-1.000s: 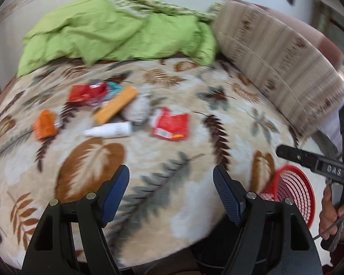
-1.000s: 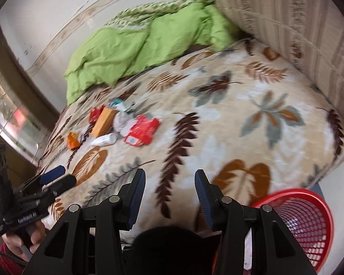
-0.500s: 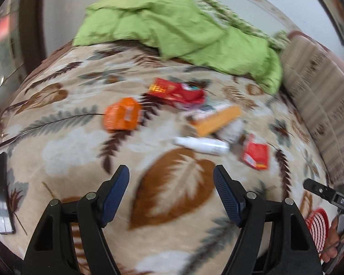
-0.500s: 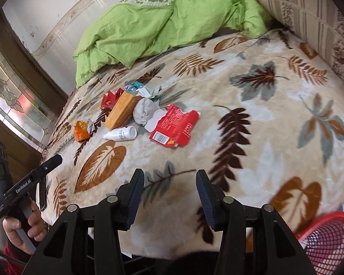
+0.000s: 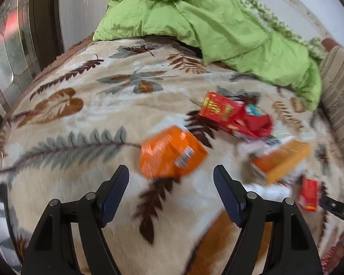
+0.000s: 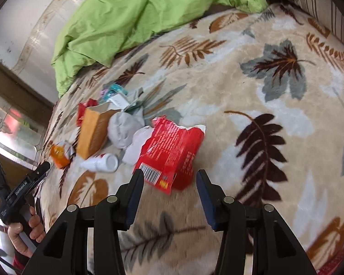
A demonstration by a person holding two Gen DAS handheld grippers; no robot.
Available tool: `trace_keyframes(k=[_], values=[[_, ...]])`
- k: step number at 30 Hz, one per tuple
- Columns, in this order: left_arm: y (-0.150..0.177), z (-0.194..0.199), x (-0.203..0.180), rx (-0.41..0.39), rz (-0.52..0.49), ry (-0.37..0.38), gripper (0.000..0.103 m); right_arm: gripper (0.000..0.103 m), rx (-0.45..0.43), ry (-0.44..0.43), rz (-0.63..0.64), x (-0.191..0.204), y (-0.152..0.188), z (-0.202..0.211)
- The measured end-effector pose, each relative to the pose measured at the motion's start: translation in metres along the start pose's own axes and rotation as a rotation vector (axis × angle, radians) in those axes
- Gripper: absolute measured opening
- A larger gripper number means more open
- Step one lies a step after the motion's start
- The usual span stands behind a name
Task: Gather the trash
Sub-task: 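Grasp the orange snack bag with the left tool while the right tool grasps the red wrapper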
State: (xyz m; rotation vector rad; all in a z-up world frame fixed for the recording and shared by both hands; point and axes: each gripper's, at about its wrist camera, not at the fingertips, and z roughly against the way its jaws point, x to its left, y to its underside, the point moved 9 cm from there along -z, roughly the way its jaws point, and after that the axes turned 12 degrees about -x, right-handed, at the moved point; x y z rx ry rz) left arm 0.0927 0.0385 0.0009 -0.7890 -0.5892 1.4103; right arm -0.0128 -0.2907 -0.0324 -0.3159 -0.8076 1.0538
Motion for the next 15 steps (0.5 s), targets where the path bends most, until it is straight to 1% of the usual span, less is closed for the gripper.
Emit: trace_keyframes(k=[3, 6, 8, 9, 10, 11, 12, 15], values=[[-0.001, -0.025, 0.006, 0.018, -0.023, -0.045, 0.077, 0.050, 0.017, 0.002, -0.013, 0.000, 0.000, -0.015], [0.003, -0.047, 0.010, 0.039, -0.020, -0.055, 0.077, 0.050, 0.027, 0.005, -0.016, 0.002, 0.002, -0.027], [0.003, -0.055, 0.010, 0.035, -0.012, -0.048, 0.077, 0.050, 0.022, 0.011, -0.005, 0.005, 0.002, -0.033], [0.002, -0.058, 0.010, 0.028, -0.010, -0.048, 0.077, 0.042, 0.015, 0.014, 0.003, 0.006, 0.001, -0.035], [0.000, -0.059, 0.009, 0.019, -0.010, -0.051, 0.077, 0.037, 0.012, 0.015, 0.016, 0.009, 0.001, -0.036], [-0.002, -0.059, 0.008, 0.006, -0.014, -0.054, 0.074, 0.031, 0.012, 0.016, 0.023, 0.010, 0.001, -0.037], [-0.003, -0.058, 0.005, -0.008, -0.024, -0.046, 0.061, 0.028, 0.009, 0.016, 0.026, 0.010, 0.001, -0.038], [-0.004, -0.054, -0.002, -0.029, -0.058, -0.060, 0.061, 0.025, -0.007, 0.007, 0.033, 0.012, 0.001, -0.036]])
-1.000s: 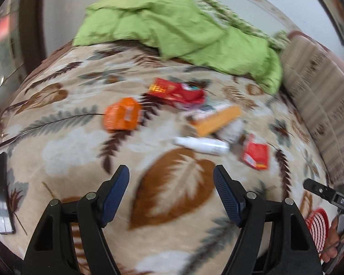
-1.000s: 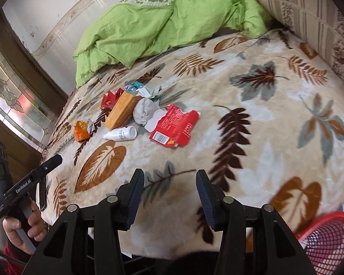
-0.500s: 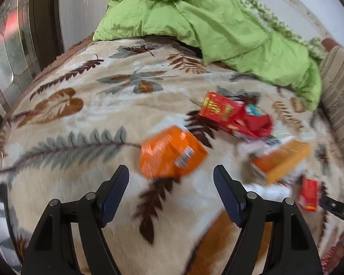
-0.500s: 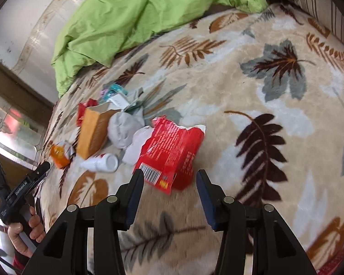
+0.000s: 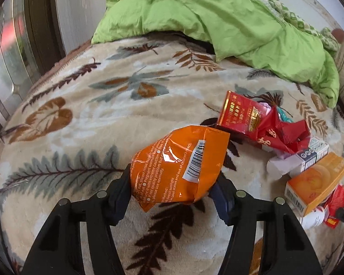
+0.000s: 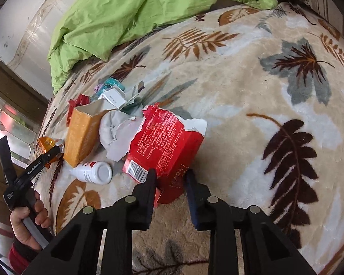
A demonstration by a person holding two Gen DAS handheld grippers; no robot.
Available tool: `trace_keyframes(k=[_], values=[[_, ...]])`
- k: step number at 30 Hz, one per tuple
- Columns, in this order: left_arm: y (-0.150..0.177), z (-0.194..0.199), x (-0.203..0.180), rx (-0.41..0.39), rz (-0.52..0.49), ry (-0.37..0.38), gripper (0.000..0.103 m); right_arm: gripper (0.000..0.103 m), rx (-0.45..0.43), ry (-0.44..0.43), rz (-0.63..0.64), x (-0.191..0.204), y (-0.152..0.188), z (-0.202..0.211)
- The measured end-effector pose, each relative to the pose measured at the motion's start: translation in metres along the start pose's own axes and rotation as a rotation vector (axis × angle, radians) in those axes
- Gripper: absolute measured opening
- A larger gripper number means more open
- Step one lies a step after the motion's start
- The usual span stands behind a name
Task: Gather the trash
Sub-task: 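Grasp the orange snack bag with the left tool while the right tool grasps the red wrapper, then lift the orange snack bag with the left tool while the right tool lifts the red wrapper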
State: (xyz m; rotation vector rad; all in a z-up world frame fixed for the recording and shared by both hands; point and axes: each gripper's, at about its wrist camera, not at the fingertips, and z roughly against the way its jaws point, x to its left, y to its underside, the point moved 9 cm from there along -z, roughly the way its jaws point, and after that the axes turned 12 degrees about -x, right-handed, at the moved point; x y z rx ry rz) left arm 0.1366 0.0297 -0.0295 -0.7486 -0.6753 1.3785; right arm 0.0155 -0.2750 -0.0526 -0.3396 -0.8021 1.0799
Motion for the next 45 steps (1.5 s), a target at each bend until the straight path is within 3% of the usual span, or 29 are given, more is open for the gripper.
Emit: trace_keyframes(k=[14, 25, 30, 45], values=[[0.029, 0.096, -0.029, -0.055, -0.007, 0.125, 0.061, 0.022, -0.103, -0.030, 0.041, 0.010, 0.010, 0.068], [0.059, 0.182, -0.094, -0.087, -0.107, 0.252, 0.061, 0.022, -0.162, -0.064, 0.079, 0.018, 0.035, 0.136], [0.068, 0.198, -0.113, -0.080, -0.138, 0.284, 0.061, 0.022, -0.179, -0.065, 0.076, 0.013, 0.041, 0.155], [0.073, 0.228, -0.136, -0.115, -0.209, 0.280, 0.061, 0.022, -0.215, -0.064, 0.082, 0.006, 0.052, 0.189]])
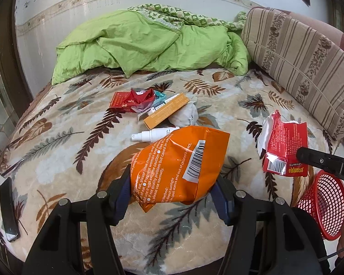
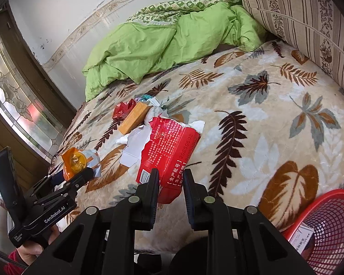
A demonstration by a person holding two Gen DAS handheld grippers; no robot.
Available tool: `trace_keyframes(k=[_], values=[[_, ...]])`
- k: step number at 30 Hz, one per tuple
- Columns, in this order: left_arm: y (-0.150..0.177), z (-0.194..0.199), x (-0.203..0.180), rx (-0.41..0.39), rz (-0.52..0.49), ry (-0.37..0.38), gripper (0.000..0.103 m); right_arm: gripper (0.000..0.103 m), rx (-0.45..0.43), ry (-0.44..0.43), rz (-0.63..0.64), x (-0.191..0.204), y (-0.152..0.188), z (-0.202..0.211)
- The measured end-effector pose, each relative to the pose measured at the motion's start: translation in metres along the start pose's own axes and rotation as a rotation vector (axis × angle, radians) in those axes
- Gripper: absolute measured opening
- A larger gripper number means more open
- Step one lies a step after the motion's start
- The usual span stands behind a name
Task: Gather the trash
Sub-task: 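Lift the orange snack bag with the left tool while the right tool lifts the red wrapper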
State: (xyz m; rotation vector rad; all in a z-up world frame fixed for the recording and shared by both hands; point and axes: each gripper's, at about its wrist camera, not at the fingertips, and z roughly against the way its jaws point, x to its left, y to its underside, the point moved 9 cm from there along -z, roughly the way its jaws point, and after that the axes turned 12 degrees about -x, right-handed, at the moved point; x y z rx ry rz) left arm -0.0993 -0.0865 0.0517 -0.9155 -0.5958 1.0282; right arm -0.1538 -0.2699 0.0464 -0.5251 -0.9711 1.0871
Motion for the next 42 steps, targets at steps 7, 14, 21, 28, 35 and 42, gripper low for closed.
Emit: trace_keyframes(k=[7, 14, 21, 28, 35, 42], values=[[-0.002, 0.005, -0.009, -0.010, -0.026, 0.001, 0.061, 0.022, -0.014, 0.007, -0.004, -0.003, 0.000, 0.012], [-0.004, 0.009, -0.019, -0.020, -0.042, 0.010, 0.061, 0.022, -0.021, 0.014, -0.007, -0.005, 0.001, 0.020], [-0.005, 0.012, -0.024, -0.029, -0.057, 0.011, 0.061, 0.022, -0.025, 0.012, -0.010, -0.005, 0.001, 0.024], [-0.006, 0.013, -0.027, -0.026, -0.059, 0.013, 0.061, 0.022, -0.031, 0.010, -0.008, -0.003, 0.000, 0.027], [-0.007, 0.015, -0.036, -0.025, -0.070, 0.023, 0.061, 0.022, -0.037, 0.014, -0.012, -0.005, 0.000, 0.030], [-0.005, 0.013, -0.043, -0.021, -0.082, 0.040, 0.061, 0.022, -0.043, 0.025, -0.024, -0.012, -0.001, 0.037]])
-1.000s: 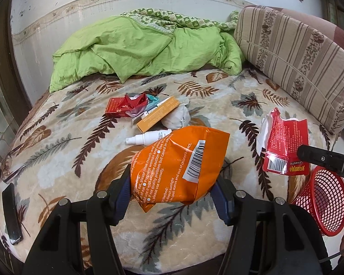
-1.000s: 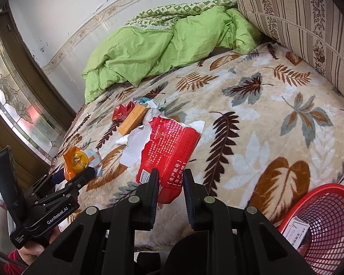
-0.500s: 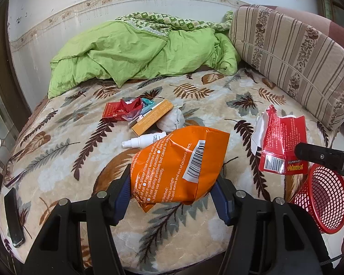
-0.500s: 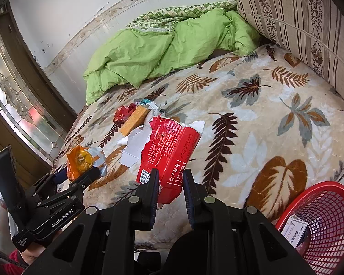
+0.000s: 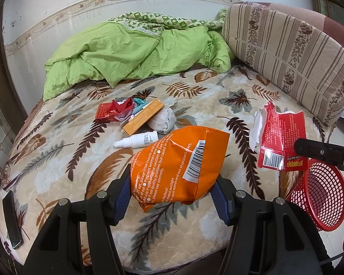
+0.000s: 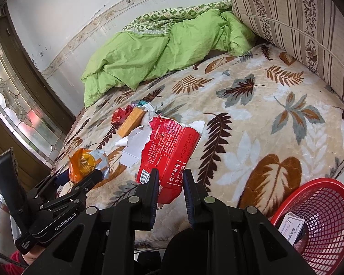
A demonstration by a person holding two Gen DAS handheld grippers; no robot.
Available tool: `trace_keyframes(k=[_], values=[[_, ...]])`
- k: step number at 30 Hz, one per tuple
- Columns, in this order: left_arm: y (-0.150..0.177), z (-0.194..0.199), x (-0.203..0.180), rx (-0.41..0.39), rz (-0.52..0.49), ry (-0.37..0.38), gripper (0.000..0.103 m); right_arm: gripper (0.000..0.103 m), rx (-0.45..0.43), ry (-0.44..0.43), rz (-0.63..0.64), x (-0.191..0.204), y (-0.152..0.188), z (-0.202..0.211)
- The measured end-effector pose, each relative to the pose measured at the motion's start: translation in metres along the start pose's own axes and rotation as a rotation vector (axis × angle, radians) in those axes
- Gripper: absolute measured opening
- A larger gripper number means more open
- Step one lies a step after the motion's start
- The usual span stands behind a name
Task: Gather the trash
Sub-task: 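Lift the orange snack bag with the left tool while the right tool lifts the red wrapper, then carry both items over the red wastebasket and open both tools to drop them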
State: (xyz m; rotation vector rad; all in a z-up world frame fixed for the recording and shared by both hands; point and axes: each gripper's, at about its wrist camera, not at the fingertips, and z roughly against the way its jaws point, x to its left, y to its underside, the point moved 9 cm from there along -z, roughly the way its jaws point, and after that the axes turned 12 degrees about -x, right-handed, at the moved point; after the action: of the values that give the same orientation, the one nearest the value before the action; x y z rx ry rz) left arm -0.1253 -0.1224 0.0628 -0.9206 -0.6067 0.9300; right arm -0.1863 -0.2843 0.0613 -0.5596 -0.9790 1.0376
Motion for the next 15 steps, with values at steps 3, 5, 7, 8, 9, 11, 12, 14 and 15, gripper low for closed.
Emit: trace_keyframes(k=[3, 5, 7, 8, 9, 11, 12, 14, 15], values=[[0.000, -0.001, -0.005, 0.001, -0.007, 0.009, 0.061, 0.022, -0.003, 0.007, -0.006, -0.003, 0.000, 0.003], [0.000, -0.001, -0.009, 0.000, -0.013, 0.017, 0.061, 0.022, -0.006, 0.014, -0.012, -0.008, 0.000, 0.006], [0.000, -0.001, -0.014, -0.001, -0.020, 0.024, 0.061, 0.022, -0.009, 0.023, -0.020, -0.011, -0.001, 0.009], [-0.001, -0.001, -0.016, -0.001, -0.024, 0.029, 0.061, 0.022, -0.011, 0.026, -0.023, -0.013, -0.002, 0.010], [-0.001, -0.001, -0.019, -0.001, -0.027, 0.033, 0.061, 0.022, -0.013, 0.032, -0.028, -0.015, -0.002, 0.012], [-0.001, -0.001, -0.024, -0.002, -0.033, 0.041, 0.061, 0.022, -0.016, 0.041, -0.035, -0.021, -0.002, 0.015], [-0.001, -0.001, -0.027, -0.002, -0.038, 0.048, 0.061, 0.022, -0.018, 0.044, -0.038, -0.023, -0.002, 0.016], [-0.001, -0.002, -0.032, -0.001, -0.044, 0.056, 0.061, 0.022, -0.022, 0.055, -0.046, -0.029, -0.003, 0.021], [-0.002, -0.003, -0.036, 0.000, -0.049, 0.065, 0.061, 0.022, -0.023, 0.060, -0.049, -0.032, -0.003, 0.023]])
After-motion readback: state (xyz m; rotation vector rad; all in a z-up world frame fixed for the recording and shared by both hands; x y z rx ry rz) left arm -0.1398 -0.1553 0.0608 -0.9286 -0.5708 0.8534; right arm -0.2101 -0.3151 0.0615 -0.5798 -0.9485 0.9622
